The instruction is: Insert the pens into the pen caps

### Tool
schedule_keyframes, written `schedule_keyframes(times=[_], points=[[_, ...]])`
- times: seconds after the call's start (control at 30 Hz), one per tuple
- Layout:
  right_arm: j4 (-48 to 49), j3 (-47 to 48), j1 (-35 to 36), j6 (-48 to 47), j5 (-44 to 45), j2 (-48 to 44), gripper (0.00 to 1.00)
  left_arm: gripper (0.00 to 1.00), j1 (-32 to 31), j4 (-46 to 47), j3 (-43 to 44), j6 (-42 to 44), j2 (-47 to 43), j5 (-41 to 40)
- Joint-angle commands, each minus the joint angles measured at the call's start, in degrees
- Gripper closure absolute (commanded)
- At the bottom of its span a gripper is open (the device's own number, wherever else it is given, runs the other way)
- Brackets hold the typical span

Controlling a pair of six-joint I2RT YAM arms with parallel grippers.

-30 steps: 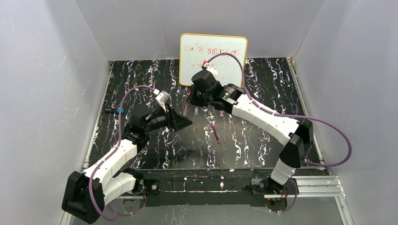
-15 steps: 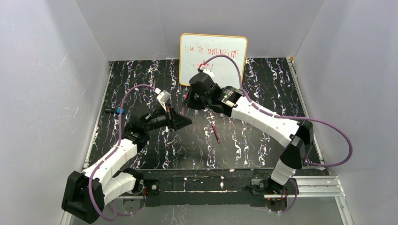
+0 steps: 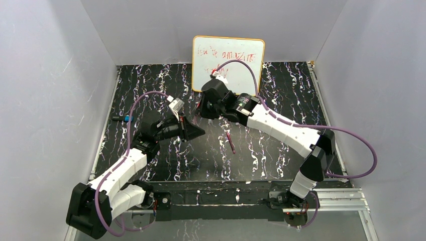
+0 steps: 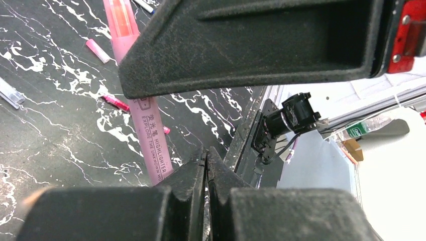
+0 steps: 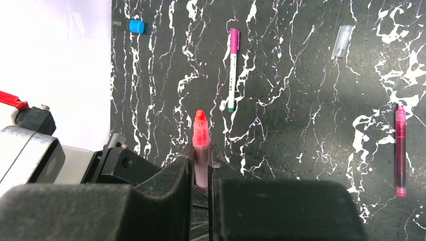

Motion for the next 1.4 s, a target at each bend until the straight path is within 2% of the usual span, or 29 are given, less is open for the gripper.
schedule_keyframes(times=[0.0, 0.2, 0.53, 0.67, 0.77, 0.97, 1.07, 1.1, 1.13, 1.17, 1.2, 1.23, 1.27, 1.3, 1.37], points=[[0.84, -0.59, 0.71, -0.31, -0.25, -2.14, 0.93, 1.0, 0.41, -2.41, 1.67, 1.85, 0.46, -0.18], [1.09, -2.49, 0.82, -0.03, -0.74, -3.27, 0.93, 1.0, 0.61, -2.41, 1.08, 2.17, 1.19, -0.32], [2.26, -4.83, 0.83, 0.07, -0.95, -5.34, 0.94, 0.99, 0.7, -10.81, 3.32, 7.2, 2.43, -3.78], [2.47, -5.47, 0.86, 0.07, -0.86, -5.72, 0.94, 0.75, 0.7, -10.38, 3.24, 6.58, 2.12, -4.23], [2.85, -6.21, 0.9, 0.12, -1.09, -6.06, 0.94, 0.63, 0.7, -10.26, 3.11, 6.42, 1.6, -4.24], [3.47, -6.9, 0.99, 0.25, -1.7, -6.08, 0.94, 0.53, 0.97, -8.12, 2.77, 5.23, 1.18, -3.35], [3.86, -7.61, 0.95, 0.51, -2.1, -6.05, 0.94, 0.51, 1.14, -6.66, 2.36, 4.6, 1.62, -3.71], [3.63, -8.2, 0.95, 0.25, -0.88, -6.28, 0.91, 0.52, 1.14, -13.57, 4.04, 7.28, 2.11, -7.39], [3.12, -10.21, 0.83, -0.62, 2.42, -7.16, 0.81, 0.53, 1.62, -21.82, 6.02, 10.12, 1.56, -14.48], [9.01, -16.54, -0.62, -10.36, -1.75, -9.65, 0.57, 0.52, 4.9, -30.19, 7.35, 11.39, 0.7, -25.14], [19.91, -24.98, -3.24, -17.21, -6.25, -12.39, 0.28, 0.5, 11.47, -34.62, 7.24, 10.44, 0.2, -28.41], [24.27, -27.79, -8.16, -20.49, -11.22, -12.09, 0.21, 0.48, 18.27, -36.98, 7.02, 8.94, 0.2, -28.74], [24.52, -25.76, -13.33, -21.94, -15.84, -8.22, 0.2, 0.47, 24.11, -38.07, 6.65, 7.78, 0.33, -27.29], [23.71, -20.15, -18.07, -26.18, -21.6, -3.82, 0.2, 0.47, 29.79, -38.1, 6.39, 6.23, 0.72, -25.64], [17.08, -0.67, -19.47, -44.34, -28.17, 11.66, 0.21, 0.47, 34.12, -32.37, 4.44, 1.41, 1.59, -21.67]])
